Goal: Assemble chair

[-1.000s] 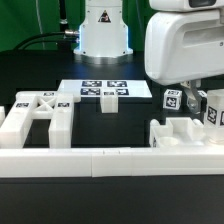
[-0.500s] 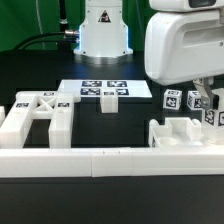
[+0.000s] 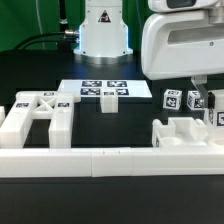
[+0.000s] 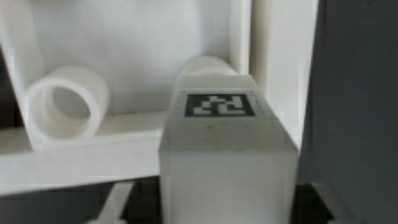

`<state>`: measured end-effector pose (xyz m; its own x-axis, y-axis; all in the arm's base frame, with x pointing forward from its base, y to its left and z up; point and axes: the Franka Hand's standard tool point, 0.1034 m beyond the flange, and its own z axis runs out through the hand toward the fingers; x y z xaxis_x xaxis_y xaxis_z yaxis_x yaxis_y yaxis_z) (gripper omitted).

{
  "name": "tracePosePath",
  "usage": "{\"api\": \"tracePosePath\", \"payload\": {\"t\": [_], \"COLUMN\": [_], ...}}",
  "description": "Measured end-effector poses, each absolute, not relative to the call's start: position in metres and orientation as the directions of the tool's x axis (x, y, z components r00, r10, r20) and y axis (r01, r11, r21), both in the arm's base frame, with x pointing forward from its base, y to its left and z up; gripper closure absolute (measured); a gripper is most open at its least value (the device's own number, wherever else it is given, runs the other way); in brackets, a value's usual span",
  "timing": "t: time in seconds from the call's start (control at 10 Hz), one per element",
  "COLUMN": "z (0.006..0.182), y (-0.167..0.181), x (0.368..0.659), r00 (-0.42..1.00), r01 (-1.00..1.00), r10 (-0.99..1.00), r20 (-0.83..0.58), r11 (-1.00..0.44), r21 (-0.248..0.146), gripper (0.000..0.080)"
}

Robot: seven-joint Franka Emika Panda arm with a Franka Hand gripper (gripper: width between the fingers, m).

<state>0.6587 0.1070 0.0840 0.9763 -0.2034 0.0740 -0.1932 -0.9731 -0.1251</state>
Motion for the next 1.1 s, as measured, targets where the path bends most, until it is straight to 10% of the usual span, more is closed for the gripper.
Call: {"api": "tracePosePath", "payload": {"t": [1.1], "z": [0.0814], "y": [0.1041], "x": [0.6554], "r00": [0.511], "r01": [-0.851], "r10": [-0.86], "r20": [0.012], "r11": [-0.508], "r21": [-0.133], "gripper": [0.0502]}}
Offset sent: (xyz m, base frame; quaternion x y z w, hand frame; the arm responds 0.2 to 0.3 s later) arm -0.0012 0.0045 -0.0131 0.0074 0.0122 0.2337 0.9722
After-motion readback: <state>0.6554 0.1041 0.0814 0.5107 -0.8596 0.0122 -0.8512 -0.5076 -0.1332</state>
